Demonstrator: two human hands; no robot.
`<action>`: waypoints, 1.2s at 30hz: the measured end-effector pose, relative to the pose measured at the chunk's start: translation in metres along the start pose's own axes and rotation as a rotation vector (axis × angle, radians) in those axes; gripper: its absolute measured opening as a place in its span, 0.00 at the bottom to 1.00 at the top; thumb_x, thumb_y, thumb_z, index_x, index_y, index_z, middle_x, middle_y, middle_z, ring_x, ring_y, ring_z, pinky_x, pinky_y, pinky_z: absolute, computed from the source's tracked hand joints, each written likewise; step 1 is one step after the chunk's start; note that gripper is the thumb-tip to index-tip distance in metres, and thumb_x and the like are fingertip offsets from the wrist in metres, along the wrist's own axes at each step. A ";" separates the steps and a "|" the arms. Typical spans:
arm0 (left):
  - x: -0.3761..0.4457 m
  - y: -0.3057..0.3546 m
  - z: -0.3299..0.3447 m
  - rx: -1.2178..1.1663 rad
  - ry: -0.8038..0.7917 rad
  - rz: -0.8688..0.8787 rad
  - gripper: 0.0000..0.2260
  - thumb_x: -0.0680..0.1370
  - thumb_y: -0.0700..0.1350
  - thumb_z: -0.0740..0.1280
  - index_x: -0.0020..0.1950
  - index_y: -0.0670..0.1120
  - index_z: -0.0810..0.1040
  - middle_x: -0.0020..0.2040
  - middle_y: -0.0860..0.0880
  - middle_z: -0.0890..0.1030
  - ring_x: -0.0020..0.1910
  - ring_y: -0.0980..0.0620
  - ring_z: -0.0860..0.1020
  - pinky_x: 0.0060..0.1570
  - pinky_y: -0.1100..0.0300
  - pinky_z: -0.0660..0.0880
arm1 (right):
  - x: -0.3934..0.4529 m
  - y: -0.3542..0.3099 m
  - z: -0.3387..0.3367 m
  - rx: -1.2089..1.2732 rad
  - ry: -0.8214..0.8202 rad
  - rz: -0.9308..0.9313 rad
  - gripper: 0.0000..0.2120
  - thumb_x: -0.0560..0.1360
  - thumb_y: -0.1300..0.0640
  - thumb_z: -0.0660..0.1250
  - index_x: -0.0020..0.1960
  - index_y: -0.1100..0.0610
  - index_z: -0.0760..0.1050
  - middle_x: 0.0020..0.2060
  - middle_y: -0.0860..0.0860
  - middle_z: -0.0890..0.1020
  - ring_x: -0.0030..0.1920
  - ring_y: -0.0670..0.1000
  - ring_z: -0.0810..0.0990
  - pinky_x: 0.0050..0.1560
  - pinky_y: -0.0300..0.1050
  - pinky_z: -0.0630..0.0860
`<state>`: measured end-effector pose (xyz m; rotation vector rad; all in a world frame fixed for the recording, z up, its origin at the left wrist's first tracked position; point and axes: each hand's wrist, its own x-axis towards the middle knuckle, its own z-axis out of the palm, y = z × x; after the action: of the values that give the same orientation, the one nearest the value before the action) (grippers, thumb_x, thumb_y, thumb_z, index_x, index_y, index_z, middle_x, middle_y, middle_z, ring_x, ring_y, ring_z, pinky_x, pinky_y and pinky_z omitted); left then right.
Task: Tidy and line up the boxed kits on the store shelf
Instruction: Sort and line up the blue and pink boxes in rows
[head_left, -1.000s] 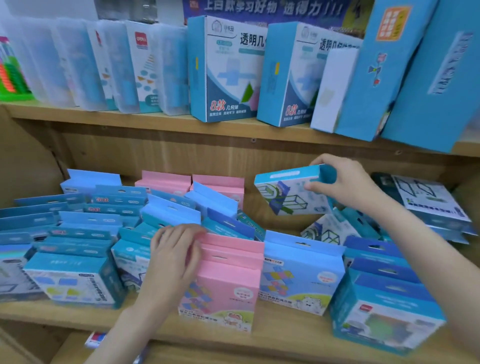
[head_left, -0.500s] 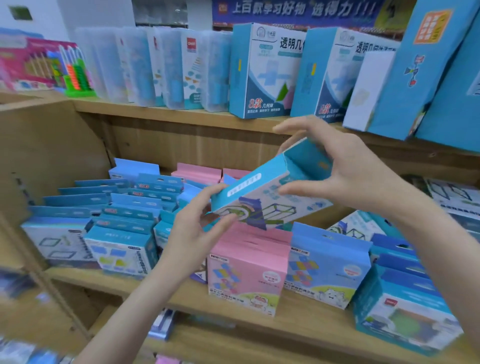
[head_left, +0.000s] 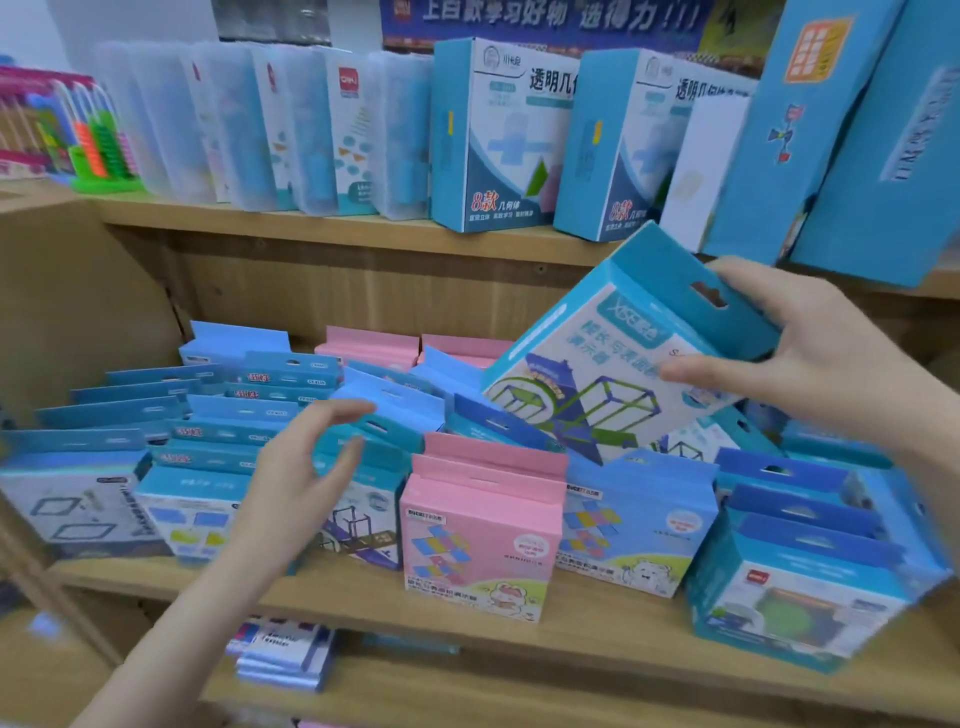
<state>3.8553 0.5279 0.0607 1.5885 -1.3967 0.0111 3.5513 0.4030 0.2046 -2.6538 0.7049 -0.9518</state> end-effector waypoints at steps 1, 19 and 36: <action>-0.003 -0.009 -0.006 0.091 0.047 -0.028 0.14 0.75 0.34 0.65 0.56 0.50 0.76 0.56 0.53 0.78 0.57 0.55 0.74 0.56 0.67 0.66 | 0.000 0.000 0.001 0.014 -0.006 0.004 0.21 0.60 0.34 0.67 0.48 0.44 0.71 0.42 0.37 0.78 0.38 0.38 0.77 0.35 0.28 0.69; -0.056 -0.092 -0.050 0.465 -0.030 -0.086 0.22 0.71 0.32 0.68 0.64 0.44 0.73 0.69 0.46 0.68 0.66 0.44 0.66 0.62 0.43 0.65 | 0.061 -0.075 0.236 -0.243 -0.539 -0.033 0.25 0.72 0.45 0.67 0.62 0.56 0.65 0.51 0.54 0.74 0.56 0.55 0.70 0.47 0.47 0.69; -0.037 -0.053 -0.029 0.306 0.116 0.017 0.18 0.75 0.46 0.55 0.62 0.44 0.71 0.62 0.47 0.71 0.62 0.51 0.67 0.63 0.62 0.59 | -0.009 -0.006 0.171 -0.184 -0.136 0.132 0.35 0.62 0.30 0.57 0.62 0.49 0.70 0.56 0.44 0.70 0.57 0.45 0.62 0.60 0.45 0.59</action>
<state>3.8990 0.5669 0.0208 1.7939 -1.3652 0.3363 3.6579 0.4228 0.0723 -2.7548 0.9635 -0.6943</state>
